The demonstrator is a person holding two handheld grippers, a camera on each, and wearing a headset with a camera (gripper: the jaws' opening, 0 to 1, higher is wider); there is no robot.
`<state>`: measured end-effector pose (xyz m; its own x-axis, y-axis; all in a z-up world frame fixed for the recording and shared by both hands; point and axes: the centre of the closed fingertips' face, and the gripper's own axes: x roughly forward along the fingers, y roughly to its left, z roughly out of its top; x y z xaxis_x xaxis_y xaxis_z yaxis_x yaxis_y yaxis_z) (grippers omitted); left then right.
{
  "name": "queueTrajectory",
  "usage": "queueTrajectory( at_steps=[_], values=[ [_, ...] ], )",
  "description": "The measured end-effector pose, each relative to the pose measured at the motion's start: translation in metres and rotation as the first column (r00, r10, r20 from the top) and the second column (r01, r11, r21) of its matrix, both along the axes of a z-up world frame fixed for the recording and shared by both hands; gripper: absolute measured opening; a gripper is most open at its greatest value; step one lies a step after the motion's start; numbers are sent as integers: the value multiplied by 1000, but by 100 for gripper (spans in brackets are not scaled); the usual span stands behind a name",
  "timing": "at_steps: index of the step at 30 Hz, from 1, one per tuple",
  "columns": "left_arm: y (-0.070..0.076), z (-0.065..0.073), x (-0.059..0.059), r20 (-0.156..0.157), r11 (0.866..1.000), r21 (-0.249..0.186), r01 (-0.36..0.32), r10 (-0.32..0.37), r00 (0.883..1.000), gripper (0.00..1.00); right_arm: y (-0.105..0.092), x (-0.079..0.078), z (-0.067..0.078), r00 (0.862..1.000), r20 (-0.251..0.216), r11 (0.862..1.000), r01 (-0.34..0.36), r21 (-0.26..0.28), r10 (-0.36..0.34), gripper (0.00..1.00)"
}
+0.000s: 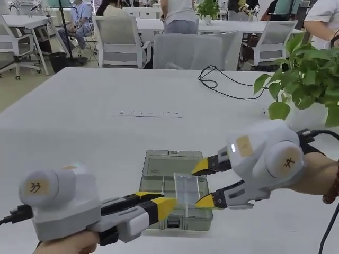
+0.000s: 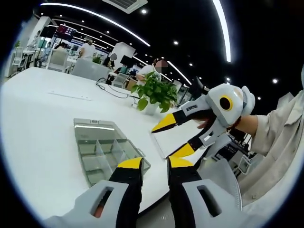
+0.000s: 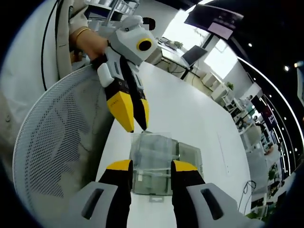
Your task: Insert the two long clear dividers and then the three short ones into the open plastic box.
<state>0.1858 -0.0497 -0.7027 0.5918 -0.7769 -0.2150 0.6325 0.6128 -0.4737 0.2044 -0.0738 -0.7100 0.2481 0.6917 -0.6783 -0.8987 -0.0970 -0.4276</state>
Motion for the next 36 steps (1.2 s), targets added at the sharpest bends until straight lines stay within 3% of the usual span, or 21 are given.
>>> queueTrajectory(
  at_steps=[4, 9, 13, 22, 28, 31, 34, 36],
  values=[
    [-1, 1, 1, -15, 999, -35, -5, 5, 1000, 14, 8, -3, 2, 1000, 3, 1000, -13, 10, 13, 32],
    [-1, -1, 1, -22, 1000, -30, -10, 9, 1000, 4, 19, -5, 2, 1000, 14, 1000, -27, 15, 27, 32],
    [3, 1, 3, -35, 998, -52, -28, 27, 999, 0, 23, -3, 3, 999, 25, 1000, -24, 18, 24, 32],
    [7, -4, 4, -112, 997, -37, -69, 64, 992, 0, 26, -3, 0, 999, 35, 1000, -16, 14, 16, 33],
    [7, -2, 4, -151, 995, -53, -79, 71, 986, 0, 25, -2, 2, 999, 45, 1000, -9, 26, 8, 33],
    [7, -1, 5, -156, 995, -58, -85, 75, 985, 0, 25, -2, 4, 999, 47, 999, -2, 38, 0, 34],
    [8, -1, 4, -142, 997, -35, -71, 65, 988, 0, 25, -2, 7, 1000, 21, 998, 11, 59, -12, 32],
    [9, 1, 3, -115, 998, -14, -56, 54, 992, 0, 26, -3, 11, 1000, -2, 996, 18, 85, -18, 32]
  ],
)
